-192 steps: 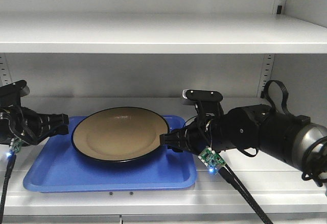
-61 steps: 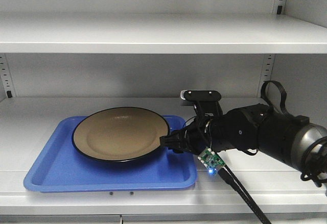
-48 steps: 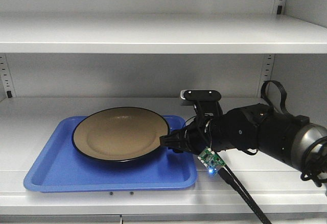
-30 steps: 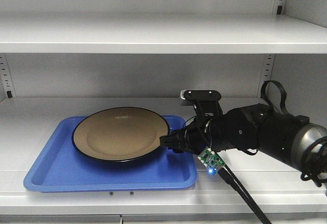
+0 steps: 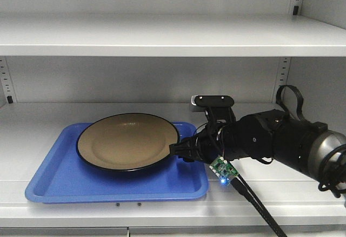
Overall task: Place disk in tray to left cabinet
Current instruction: 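Open the left gripper and pull it back from the tray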
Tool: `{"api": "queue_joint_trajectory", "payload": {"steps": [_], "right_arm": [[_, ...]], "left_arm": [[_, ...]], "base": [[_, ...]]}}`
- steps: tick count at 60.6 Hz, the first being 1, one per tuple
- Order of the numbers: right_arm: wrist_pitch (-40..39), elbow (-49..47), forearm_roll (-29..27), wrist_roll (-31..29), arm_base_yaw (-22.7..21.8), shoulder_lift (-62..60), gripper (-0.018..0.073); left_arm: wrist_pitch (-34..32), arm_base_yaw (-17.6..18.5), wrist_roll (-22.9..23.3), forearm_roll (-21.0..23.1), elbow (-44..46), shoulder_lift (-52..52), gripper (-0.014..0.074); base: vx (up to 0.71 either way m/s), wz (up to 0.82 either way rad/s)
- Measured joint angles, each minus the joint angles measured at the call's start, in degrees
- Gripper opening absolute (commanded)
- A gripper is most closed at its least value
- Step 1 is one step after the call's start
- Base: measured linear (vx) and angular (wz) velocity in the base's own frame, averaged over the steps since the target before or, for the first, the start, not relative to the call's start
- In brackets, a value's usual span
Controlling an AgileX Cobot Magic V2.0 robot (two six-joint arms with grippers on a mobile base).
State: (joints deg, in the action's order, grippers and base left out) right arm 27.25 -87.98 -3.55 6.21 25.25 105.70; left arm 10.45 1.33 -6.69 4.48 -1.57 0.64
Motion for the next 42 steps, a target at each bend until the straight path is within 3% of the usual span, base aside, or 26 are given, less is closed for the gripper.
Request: {"api": "queue_joint_trajectory", "payload": {"steps": [42], "right_arm": [[0.4,0.0,0.0,0.0,0.0,-0.1,0.0452]], "left_arm": [[0.0,0.0,0.0,0.0,0.0,0.0,-0.0006]], "base": [[0.00,0.00]]}}
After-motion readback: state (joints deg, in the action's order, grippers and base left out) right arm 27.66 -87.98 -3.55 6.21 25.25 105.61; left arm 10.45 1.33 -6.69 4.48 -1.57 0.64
